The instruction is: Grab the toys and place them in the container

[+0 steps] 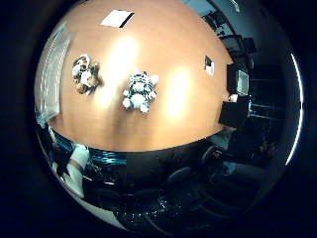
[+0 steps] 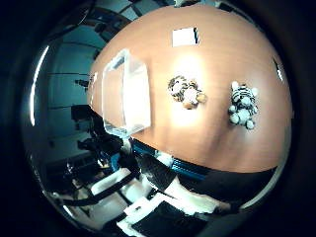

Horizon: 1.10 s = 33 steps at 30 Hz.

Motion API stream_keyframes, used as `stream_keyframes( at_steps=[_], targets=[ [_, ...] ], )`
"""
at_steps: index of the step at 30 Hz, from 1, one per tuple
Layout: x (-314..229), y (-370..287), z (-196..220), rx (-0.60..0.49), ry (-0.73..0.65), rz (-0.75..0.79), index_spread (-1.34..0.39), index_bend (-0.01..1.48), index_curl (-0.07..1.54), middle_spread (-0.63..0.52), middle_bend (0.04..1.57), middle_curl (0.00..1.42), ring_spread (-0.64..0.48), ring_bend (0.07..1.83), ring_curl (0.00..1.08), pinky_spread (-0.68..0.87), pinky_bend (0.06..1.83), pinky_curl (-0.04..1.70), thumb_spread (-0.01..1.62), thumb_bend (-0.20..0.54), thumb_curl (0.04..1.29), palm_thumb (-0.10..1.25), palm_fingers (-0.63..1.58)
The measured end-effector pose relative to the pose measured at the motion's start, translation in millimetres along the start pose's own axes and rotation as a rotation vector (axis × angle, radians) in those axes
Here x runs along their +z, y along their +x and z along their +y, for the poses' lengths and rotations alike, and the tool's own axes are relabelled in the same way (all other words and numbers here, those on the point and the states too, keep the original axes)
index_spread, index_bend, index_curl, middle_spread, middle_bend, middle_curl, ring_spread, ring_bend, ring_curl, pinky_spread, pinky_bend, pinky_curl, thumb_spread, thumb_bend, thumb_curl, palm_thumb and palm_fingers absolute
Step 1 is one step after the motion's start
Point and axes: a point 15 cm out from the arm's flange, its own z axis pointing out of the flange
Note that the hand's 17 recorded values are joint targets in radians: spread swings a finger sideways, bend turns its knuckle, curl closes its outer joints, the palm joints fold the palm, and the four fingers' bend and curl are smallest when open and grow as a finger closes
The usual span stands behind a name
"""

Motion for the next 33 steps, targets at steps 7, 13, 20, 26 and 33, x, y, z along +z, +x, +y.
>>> stream_keyframes(
  at_steps=[7, 13, 20, 26, 33],
  targets=[
    [53.6, -8.9, -24.7, 0.04, 0.049, -0.023, -0.34, 0.16, 0.27, 0.01, 0.21, 0.33, 0.18, 0.32, 0.26, 0.43, 0.41, 0.29, 1.05, -0.023, 0.26, 0.38, 0.24],
    [93.6, -22.8, -33.3, 0.05, 0.041, -0.03, -0.31, 0.16, 0.27, 0.01, 0.21, 0.34, 0.18, 0.34, 0.25, 0.44, 0.42, 0.28, 1.05, -0.024, 0.26, 0.4, 0.25],
    [130.5, -27.4, -46.2, 0.055, 0.016, -0.04, -0.29, 0.16, 0.27, 0.01, 0.22, 0.34, 0.17, 0.35, 0.25, 0.44, 0.43, 0.28, 1.05, -0.024, 0.27, 0.41, 0.25],
    [162.3, -25.6, -55.1, 0.058, -0.009, -0.052, -0.29, 0.16, 0.27, 0.01, 0.22, 0.34, 0.17, 0.35, 0.24, 0.44, 0.43, 0.27, 1.05, -0.024, 0.27, 0.41, 0.25],
    [194.5, -25.5, -64.2, 0.06, -0.03, -0.058, -0.29, 0.16, 0.27, 0.02, 0.22, 0.34, 0.17, 0.35, 0.23, 0.44, 0.44, 0.27, 1.05, -0.023, 0.27, 0.43, 0.25]
  ],
)
